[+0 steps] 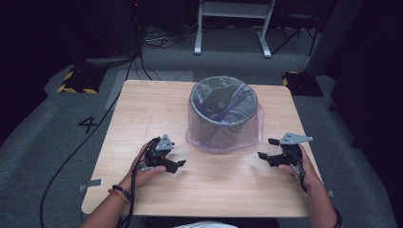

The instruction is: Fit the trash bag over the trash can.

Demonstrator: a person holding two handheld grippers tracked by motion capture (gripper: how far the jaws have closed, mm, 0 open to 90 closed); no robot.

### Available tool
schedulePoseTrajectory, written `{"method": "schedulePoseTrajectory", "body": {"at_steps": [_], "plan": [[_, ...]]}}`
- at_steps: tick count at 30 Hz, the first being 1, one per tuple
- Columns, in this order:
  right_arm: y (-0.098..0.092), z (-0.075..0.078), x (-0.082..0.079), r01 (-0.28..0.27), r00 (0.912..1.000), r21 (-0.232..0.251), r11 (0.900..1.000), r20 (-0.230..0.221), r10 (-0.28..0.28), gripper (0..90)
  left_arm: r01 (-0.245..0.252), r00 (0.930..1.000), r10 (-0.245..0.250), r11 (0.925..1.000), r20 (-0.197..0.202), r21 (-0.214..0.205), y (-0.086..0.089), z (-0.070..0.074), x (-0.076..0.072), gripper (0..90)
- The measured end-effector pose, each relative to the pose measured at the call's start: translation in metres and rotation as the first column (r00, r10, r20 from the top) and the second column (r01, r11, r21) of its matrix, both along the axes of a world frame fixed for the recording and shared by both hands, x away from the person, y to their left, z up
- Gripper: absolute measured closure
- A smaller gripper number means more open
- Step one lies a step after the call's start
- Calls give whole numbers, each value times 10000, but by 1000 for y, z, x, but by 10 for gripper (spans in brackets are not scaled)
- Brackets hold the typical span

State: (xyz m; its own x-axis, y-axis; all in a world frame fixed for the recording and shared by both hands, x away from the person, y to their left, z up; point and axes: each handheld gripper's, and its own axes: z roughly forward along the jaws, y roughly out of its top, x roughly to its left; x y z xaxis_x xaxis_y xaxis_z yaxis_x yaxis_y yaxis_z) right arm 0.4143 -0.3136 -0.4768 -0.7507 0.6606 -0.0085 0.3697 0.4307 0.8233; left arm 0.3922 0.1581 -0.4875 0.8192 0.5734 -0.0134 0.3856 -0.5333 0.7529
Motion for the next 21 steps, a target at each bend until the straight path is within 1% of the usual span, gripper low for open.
{"method": "schedulePoseTrajectory", "body": {"at_steps": [2, 4, 6, 8, 10, 13, 16, 18, 21], "plan": [[-4, 2, -2, 32, 10000, 64, 10000, -29, -32, 197, -81, 9999, 81, 10000, -146, 33, 2, -2, -2, 156], [-7, 4, -3, 188, 9998, 11, 9998, 0, -188, 204, -110, 9996, 108, 9999, -267, -75, 5, -3, -5, 156], [-10, 6, -3, 284, 9996, 187, 9994, 42, -285, 208, -95, 9997, 99, 9998, -243, 156, 6, -5, -8, 156], [-12, 9, -3, 419, 9990, 191, 9989, 147, -422, 209, -58, 9996, 65, 9996, -260, 265, 7, -8, -11, 156], [-12, 13, -4, 461, 9986, 313, 9984, 230, -468, 209, -69, 9994, 81, 9993, -323, 371, 7, -11, -14, 157], [-12, 20, -4, 492, 9979, 383, 9981, 393, -507, 210, -65, 9989, 80, 9994, -463, 331, 8, -15, -15, 157], [-12, 27, -5, 481, 9974, 690, 9965, 504, -516, 202, -77, 9991, 90, 9994, -412, 331, 8, -16, -16, 156], [-11, 30, -4, 473, 9972, 887, 9949, 537, -522, 198, -95, 9989, 110, 9994, -454, 334, 8, -16, -16, 156], [-10, 35, -4, 439, 9965, 965, 9944, 663, -504, 192, -103, 9991, 119, 9992, -400, 384, 7, -16, -16, 153]]}}
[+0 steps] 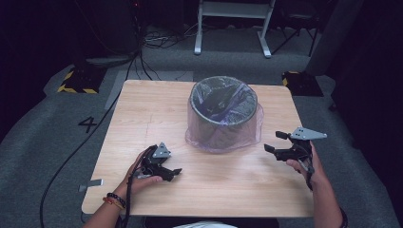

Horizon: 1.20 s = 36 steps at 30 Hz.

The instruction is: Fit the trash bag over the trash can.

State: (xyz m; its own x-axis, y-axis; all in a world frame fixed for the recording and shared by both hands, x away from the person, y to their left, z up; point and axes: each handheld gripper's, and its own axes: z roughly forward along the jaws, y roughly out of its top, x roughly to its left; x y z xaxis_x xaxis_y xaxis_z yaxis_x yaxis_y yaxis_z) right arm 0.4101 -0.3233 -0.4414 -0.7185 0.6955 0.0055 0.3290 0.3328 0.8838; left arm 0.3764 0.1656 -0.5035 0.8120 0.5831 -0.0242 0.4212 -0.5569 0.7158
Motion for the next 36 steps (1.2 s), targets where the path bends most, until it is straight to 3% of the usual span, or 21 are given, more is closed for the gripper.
{"method": "schedulePoseTrajectory", "body": {"at_steps": [7, 20, 29, 36], "plan": [[5, 15, 2, -151, 9994, 174, 9997, 329, 146, 190, -4, 10000, 4, 9999, 57, 117, -1, 0, 0, 147], [23, 60, 17, -408, 9928, 374, 9985, 1140, 363, 193, 11, 10000, -12, 9999, 56, 112, -2, 0, 0, 144], [34, 79, 30, -632, 9904, 713, 9955, 1271, 538, 199, 12, 10000, -13, 9999, 54, 111, -2, 0, 0, 144], [45, 94, 38, -585, 9893, 520, 9969, 1370, 509, 206, 10, 10000, -11, 9999, 58, 110, -2, 0, 0, 145]]}}
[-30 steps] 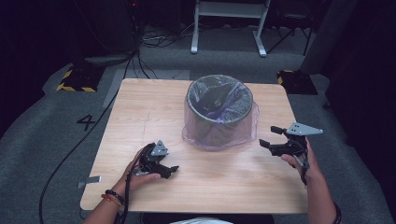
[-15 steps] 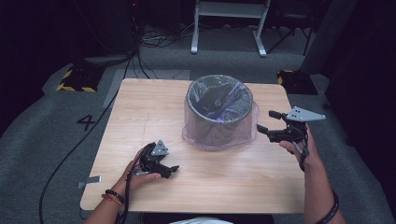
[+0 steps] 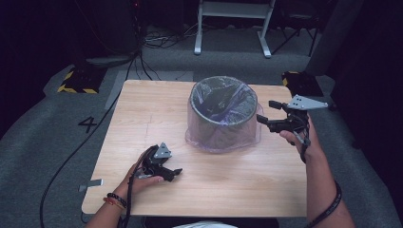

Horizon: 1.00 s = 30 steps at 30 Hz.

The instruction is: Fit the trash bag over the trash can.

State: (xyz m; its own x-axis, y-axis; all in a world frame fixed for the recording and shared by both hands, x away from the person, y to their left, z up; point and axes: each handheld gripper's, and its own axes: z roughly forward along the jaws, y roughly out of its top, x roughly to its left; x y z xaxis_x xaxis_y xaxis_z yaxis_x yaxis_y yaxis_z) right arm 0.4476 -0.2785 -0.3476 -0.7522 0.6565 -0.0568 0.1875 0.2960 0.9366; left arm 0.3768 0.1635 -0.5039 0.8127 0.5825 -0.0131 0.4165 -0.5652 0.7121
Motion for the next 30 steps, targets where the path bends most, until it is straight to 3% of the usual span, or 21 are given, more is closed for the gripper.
{"method": "schedulePoseTrajectory", "body": {"at_steps": [11, 30], "plan": [[22, 16, 11, -211, 9997, -330, 9992, 95, 214, 209, -2, 10000, 2, 10000, 1, 1, 0, 0, 0, 144], [55, 19, 31, -554, 9983, -793, 9953, -204, 540, 210, 0, 10000, 0, 10000, -1, 4, 0, 0, 0, 144]]}}
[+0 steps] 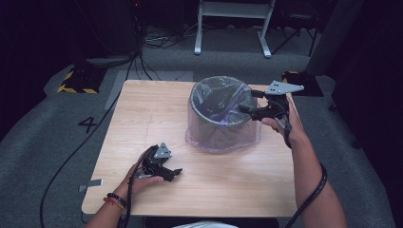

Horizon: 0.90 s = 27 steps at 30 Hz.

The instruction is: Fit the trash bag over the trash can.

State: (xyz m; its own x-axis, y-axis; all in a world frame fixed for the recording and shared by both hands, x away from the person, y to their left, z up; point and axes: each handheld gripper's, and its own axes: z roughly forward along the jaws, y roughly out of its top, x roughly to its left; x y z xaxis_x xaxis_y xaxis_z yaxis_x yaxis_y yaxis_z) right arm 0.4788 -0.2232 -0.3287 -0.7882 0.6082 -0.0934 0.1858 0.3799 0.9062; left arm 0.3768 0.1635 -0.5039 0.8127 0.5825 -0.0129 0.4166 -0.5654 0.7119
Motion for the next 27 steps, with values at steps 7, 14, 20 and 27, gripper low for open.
{"method": "schedulePoseTrajectory", "body": {"at_steps": [7, 14, 20, 27], "plan": [[12, -1, 9, -23, 9998, -247, 9997, -191, 18, 210, 0, 10000, 0, 10000, 0, -1, 0, 0, 0, 144], [24, -3, 15, -112, 9995, -432, 9990, -297, 99, 209, 1, 10000, -1, 10000, -1, -2, 0, 0, 0, 144], [31, -3, 17, -337, 9985, -569, 9978, -449, 312, 202, 2, 10000, -2, 10000, 1, 2, 0, 0, 0, 145], [36, -1, 19, -380, 9975, -620, 9974, -623, 342, 207, 2, 10000, -2, 10000, 2, 4, 0, 0, 0, 144]]}}
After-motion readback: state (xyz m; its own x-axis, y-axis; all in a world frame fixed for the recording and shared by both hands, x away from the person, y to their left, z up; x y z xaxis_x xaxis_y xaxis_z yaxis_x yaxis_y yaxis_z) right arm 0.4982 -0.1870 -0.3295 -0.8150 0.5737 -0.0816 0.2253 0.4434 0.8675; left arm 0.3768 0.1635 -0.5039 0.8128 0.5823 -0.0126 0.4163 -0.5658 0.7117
